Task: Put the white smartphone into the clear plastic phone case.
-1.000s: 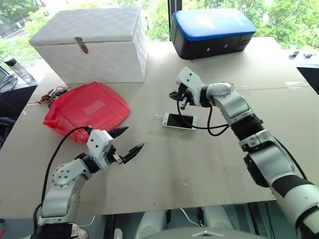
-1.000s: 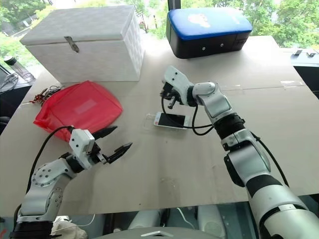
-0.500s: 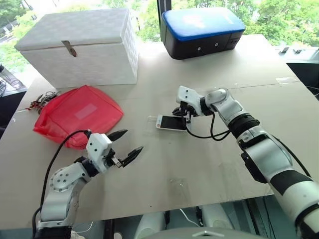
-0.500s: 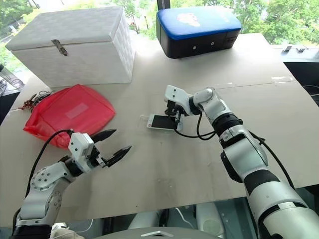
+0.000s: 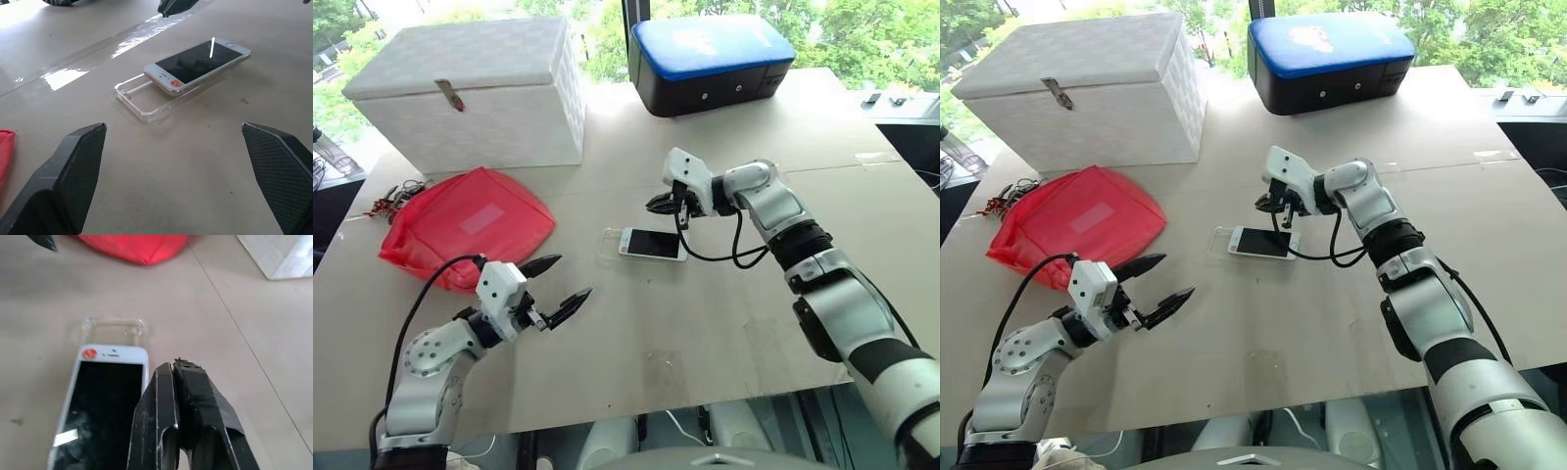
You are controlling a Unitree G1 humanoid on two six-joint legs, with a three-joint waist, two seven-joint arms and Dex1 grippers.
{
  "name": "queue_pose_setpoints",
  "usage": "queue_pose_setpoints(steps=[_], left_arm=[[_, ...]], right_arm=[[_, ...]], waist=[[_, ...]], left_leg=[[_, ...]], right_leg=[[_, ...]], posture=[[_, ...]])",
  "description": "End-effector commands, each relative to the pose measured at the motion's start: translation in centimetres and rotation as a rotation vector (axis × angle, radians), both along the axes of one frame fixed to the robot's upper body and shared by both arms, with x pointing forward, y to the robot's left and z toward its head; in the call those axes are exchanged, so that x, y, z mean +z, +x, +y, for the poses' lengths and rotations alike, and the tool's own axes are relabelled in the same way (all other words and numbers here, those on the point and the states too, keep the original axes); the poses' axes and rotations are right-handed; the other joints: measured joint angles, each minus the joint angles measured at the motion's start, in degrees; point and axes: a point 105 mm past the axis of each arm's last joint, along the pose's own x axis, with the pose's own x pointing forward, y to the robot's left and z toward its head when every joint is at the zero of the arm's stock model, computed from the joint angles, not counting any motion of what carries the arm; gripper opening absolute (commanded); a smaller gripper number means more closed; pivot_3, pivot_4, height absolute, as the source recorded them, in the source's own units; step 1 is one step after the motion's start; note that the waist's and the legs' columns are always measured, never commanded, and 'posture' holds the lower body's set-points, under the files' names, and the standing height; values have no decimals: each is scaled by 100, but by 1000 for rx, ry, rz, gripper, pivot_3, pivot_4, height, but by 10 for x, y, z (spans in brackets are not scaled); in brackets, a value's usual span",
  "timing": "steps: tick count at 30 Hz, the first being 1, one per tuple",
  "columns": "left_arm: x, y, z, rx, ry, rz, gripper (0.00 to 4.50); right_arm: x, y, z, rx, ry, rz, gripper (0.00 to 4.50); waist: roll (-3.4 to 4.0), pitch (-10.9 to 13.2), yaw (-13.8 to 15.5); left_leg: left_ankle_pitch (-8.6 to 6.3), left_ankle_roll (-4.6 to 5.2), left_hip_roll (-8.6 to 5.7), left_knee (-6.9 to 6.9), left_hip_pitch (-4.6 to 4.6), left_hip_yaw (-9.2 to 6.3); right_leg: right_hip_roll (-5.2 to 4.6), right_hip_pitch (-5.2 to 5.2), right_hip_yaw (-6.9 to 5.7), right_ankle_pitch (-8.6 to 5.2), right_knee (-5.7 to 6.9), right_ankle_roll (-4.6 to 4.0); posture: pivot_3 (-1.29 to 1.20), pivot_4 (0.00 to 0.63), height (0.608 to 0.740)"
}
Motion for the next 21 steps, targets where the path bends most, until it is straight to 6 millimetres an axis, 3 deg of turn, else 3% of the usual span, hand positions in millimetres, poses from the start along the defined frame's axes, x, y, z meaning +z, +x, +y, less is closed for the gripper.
queue_pose_setpoints(steps=[1, 8, 13, 18, 21], left_arm=[[11, 2, 9, -4, -5, -18, 4500], [20, 6, 21, -4, 3, -12, 4500], [22, 6, 21, -2, 5, -19, 4500], [23, 5, 20, 0, 6, -20, 4500], [22, 7, 20, 7, 19, -20, 4500]], right_arm=[[-1, -11, 15, 16, 28, 2, 87], [-48, -21, 29, -9, -93, 47, 87], [-106, -34, 22, -21, -267, 160, 87], [-133, -32, 9, -92, -325, 215, 87], [-137, -27, 4, -132, -318, 208, 87]], waist=[[0, 0, -4], [1, 0, -9], [2, -25, -16], [7, -79, -16], [15, -110, 31]], left_leg=[[0, 0, 0, 0, 0, 0], [0, 0, -1, 1, 1, 1], [0, 0, 0, 0, 14, 1], [0, 0, 0, -2, 43, 4], [-15, 24, 0, -29, 149, 11]], right_leg=[[0, 0, 1, 0, 0, 0], [0, -1, 1, 0, 2, 0], [1, 5, 2, 0, 2, 0], [2, 31, 9, 0, 4, 0], [3, 123, 17, -1, -6, -1]], posture=[[0, 150, 740], [0, 150, 740], [0, 150, 740], [0, 150, 740], [0, 150, 740]])
